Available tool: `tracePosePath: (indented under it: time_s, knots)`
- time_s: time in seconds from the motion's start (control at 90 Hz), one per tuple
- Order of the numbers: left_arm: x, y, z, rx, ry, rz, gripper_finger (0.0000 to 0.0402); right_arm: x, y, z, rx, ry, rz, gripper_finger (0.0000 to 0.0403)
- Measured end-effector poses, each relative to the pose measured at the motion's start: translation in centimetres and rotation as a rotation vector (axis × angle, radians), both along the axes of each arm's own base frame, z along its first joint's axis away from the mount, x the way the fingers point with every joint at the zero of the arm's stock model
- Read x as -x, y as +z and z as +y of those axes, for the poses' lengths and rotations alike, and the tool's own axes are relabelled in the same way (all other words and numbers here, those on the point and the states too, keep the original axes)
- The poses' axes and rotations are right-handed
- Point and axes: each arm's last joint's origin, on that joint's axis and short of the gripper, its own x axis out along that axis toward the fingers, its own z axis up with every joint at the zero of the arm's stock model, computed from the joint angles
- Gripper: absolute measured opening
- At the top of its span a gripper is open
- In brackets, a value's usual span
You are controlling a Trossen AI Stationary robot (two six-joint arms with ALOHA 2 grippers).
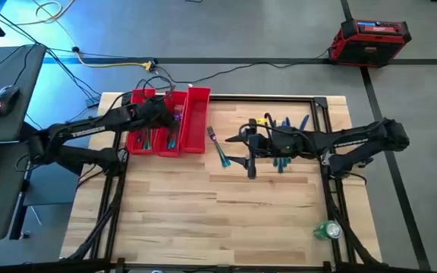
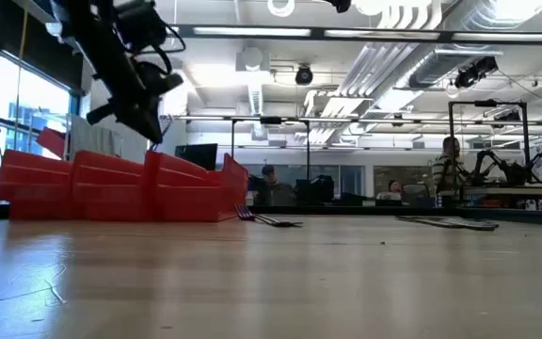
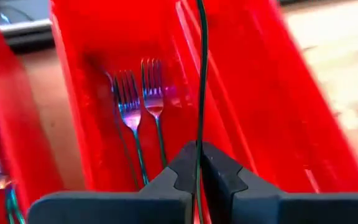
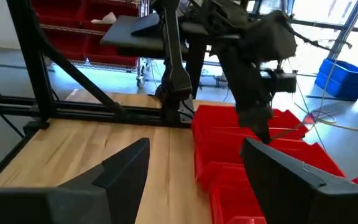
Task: Sort silverware
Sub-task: Put the blue fork into the middle red bin
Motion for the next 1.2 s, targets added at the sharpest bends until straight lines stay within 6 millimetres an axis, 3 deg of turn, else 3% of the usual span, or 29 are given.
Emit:
tracePosePath:
  time_s: [0.267,0.522,0.944,1.2]
  knots:
    - [-1.0,-4.0,3.3,0.106,0.050,0.105,0.0000,0.0,0.0,0.2,0.005,0.010,0.003,0.0243]
    - [-1.7,-6.6,5.1,0.154,0.091,0.123,0.0000,0.0,-0.1,0.2,0.006,0.010,0.008,0.0243]
    - [-1.7,-7.2,5.6,0.161,0.112,0.141,0.0002,0.1,-0.2,0.2,0.010,0.010,0.024,0.0243]
    - [-2.1,-6.6,5.8,0.190,0.078,0.137,0.0030,0.1,-0.3,0.2,0.010,0.006,0.032,0.0243]
